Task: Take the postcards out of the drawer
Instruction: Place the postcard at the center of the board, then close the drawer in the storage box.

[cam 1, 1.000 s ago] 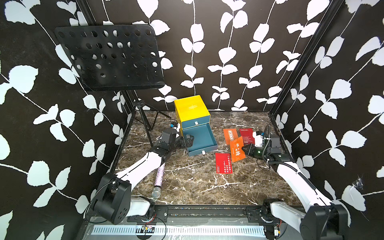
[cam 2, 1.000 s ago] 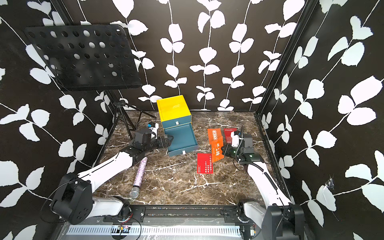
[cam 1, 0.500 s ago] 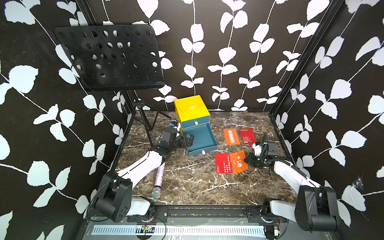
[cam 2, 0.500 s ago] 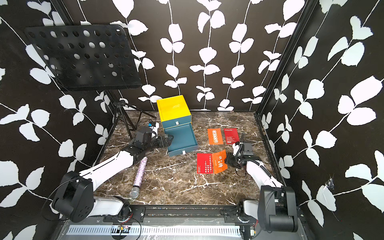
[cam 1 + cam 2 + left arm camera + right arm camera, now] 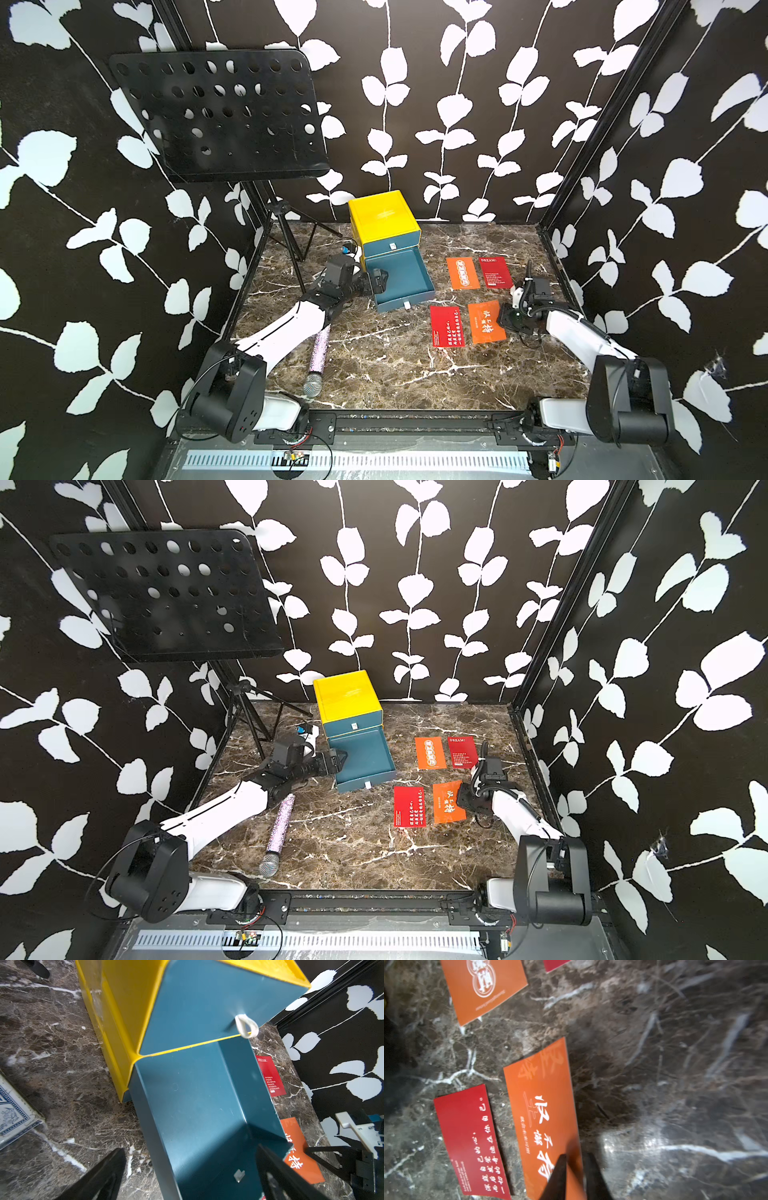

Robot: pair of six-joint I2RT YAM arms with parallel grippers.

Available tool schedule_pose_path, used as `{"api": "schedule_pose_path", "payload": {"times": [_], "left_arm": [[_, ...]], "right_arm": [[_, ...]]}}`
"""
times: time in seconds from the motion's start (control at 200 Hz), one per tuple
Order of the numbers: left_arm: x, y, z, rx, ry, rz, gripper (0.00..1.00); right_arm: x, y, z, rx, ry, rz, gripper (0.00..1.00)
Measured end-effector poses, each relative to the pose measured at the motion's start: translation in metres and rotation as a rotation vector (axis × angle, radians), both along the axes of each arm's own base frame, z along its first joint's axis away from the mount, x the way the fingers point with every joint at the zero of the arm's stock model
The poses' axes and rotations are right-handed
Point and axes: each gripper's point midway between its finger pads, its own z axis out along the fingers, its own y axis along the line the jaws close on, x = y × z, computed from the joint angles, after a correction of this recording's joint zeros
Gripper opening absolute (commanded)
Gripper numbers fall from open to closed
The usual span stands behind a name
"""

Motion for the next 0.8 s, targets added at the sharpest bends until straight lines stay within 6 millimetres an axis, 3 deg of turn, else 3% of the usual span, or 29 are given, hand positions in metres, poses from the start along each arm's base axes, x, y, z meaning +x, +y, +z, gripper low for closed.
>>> {"api": "schedule_pose_path", "payload": {"times": [0.195, 0.32, 0.505, 0.8], "left_arm": [[0.001, 0.002, 0.000, 0.010, -0.006, 0.007, 0.99], [0.003, 0.005, 0.001, 0.019, -0.014, 0.022, 0.99], [0.005, 0.016, -0.005, 0.025, -0.002, 0.058, 0.99], [0.008, 0.058, -0.009, 0.027, 0.006, 0.183, 0.99]], "right_arm": [[0.002, -0.011, 0.008, -0.065, -0.011, -0.019, 0.35], [0.005, -0.003, 0.025, -0.041, -0.070, -0.019, 0.35], [0.009, 0.049, 0.057, 0.081, -0.215, 0.071, 0.34], [-0.015, 0.135, 0.066, 0.273, -0.324, 0.220, 0.35]]}}
